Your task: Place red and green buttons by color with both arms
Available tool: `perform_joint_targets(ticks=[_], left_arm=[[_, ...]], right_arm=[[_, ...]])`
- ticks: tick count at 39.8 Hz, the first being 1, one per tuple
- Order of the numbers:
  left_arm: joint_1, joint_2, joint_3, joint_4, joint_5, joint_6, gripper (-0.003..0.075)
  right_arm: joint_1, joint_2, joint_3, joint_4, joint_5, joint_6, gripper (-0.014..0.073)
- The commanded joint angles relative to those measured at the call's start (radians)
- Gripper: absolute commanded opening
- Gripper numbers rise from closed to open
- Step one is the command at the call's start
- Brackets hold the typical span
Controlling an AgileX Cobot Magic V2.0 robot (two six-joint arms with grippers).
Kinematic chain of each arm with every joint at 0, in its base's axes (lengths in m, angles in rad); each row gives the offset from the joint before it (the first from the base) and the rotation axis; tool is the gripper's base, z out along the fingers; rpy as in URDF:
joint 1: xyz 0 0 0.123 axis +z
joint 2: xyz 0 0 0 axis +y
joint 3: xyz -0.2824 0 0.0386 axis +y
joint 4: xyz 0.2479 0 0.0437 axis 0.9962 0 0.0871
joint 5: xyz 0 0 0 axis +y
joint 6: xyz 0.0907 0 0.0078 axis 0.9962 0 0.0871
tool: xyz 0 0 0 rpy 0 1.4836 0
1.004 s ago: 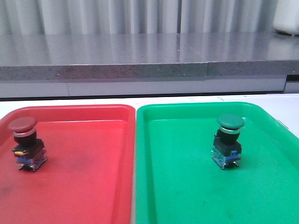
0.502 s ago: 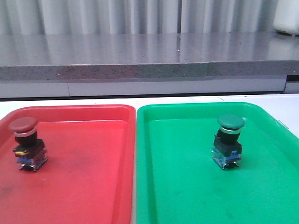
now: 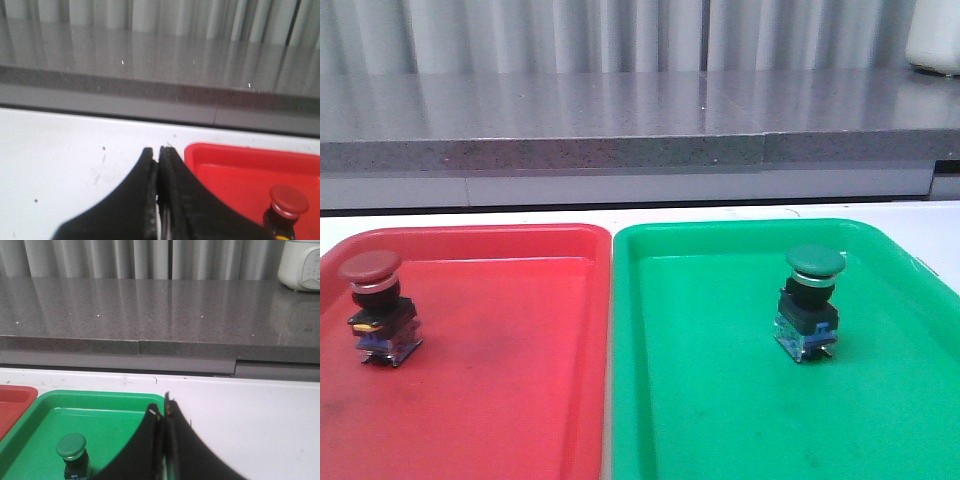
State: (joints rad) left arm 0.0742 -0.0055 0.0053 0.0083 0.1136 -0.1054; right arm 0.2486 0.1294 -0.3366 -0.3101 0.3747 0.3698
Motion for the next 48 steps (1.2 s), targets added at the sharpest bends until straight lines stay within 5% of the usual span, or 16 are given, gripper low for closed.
perform_joint_targets(ticks=[1,40,48], left_arm=[[0.017,-0.018,0.023,-0.008,-0.105,-0.008,-0.0020],[0.017,-0.018,0.023,-0.008,-0.100,-0.008,-0.0020],[0.017,-0.018,0.023,-0.008,-0.100,-0.008,-0.0020]], right_arm=[[-0.006,0.011,-0.027,-0.025,-0.078,-0.005,-0.0069],[-0.007,0.011,0.003,-0.071,-0.100,-0.023,-0.0069],[-0.079,-0.029,0.157,0.160,-0.224,-0.267,-0.0069]])
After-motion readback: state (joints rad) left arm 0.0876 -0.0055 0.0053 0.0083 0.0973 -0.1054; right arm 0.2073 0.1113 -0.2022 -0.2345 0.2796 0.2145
